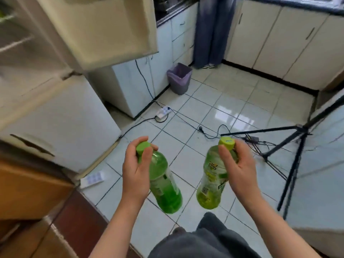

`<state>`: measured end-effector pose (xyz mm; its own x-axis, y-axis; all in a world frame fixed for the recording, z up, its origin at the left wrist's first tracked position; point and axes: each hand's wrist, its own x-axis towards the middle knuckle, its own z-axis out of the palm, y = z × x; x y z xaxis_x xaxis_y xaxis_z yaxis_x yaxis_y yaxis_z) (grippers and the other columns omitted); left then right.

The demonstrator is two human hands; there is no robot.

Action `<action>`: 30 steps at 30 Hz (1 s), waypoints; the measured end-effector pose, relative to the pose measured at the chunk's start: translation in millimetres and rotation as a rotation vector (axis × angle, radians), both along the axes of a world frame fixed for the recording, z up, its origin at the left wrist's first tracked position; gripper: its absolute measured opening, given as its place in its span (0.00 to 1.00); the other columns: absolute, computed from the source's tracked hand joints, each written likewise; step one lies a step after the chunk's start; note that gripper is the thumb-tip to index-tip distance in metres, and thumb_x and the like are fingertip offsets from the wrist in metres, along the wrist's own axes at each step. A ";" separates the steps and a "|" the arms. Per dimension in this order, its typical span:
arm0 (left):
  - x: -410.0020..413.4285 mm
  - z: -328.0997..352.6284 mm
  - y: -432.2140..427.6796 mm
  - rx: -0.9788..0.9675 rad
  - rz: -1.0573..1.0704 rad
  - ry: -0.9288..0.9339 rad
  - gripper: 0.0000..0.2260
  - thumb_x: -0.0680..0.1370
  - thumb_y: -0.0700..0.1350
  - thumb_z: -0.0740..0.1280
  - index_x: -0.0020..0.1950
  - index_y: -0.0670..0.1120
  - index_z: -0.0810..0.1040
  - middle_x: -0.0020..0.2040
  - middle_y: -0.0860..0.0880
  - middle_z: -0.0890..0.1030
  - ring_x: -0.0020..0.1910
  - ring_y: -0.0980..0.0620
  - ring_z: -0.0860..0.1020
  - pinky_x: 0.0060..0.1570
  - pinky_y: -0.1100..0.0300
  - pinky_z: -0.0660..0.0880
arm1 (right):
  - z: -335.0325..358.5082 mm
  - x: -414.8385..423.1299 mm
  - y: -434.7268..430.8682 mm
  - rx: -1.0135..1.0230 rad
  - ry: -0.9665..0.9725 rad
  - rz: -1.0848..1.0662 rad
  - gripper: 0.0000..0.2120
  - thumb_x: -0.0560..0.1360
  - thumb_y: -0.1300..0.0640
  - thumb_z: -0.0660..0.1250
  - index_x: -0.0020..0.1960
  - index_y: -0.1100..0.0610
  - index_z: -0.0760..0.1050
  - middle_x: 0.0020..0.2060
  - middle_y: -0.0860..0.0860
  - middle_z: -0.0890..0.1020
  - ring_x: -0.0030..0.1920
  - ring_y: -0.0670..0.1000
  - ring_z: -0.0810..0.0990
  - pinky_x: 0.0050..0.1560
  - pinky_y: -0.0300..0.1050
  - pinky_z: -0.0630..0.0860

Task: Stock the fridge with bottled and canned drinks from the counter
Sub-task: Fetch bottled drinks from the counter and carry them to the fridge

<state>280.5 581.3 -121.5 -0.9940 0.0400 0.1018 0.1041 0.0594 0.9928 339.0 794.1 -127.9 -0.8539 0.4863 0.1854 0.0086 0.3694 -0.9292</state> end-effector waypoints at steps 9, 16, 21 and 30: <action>-64.0 -28.0 -106.0 0.002 0.394 -0.054 0.09 0.76 0.49 0.61 0.56 0.52 0.73 0.45 0.59 0.82 0.46 0.63 0.78 0.48 0.73 0.71 | -25.3 -164.3 -106.1 -0.005 -0.046 0.359 0.13 0.70 0.38 0.61 0.40 0.47 0.71 0.38 0.45 0.73 0.42 0.51 0.73 0.43 0.48 0.72; -160.8 -22.9 -191.8 -0.137 0.726 -0.074 0.13 0.73 0.62 0.61 0.56 0.63 0.73 0.52 0.53 0.81 0.53 0.56 0.78 0.51 0.65 0.73 | -14.5 -323.2 -204.1 0.004 0.029 0.660 0.08 0.72 0.40 0.61 0.38 0.42 0.69 0.35 0.42 0.71 0.39 0.42 0.71 0.41 0.35 0.66; -236.3 -5.9 -243.0 -0.181 0.916 -0.029 0.10 0.75 0.60 0.60 0.56 0.65 0.72 0.52 0.53 0.80 0.51 0.60 0.78 0.45 0.72 0.72 | 12.9 -425.4 -270.1 0.026 0.094 0.860 0.05 0.72 0.41 0.60 0.40 0.40 0.69 0.39 0.44 0.71 0.42 0.41 0.72 0.42 0.30 0.66; -328.6 3.3 -326.9 -0.144 1.026 0.013 0.09 0.79 0.48 0.61 0.58 0.58 0.72 0.50 0.59 0.80 0.50 0.63 0.78 0.45 0.76 0.71 | 26.7 -538.2 -381.5 0.040 0.132 1.013 0.03 0.72 0.41 0.60 0.40 0.36 0.70 0.39 0.38 0.73 0.43 0.42 0.73 0.45 0.36 0.68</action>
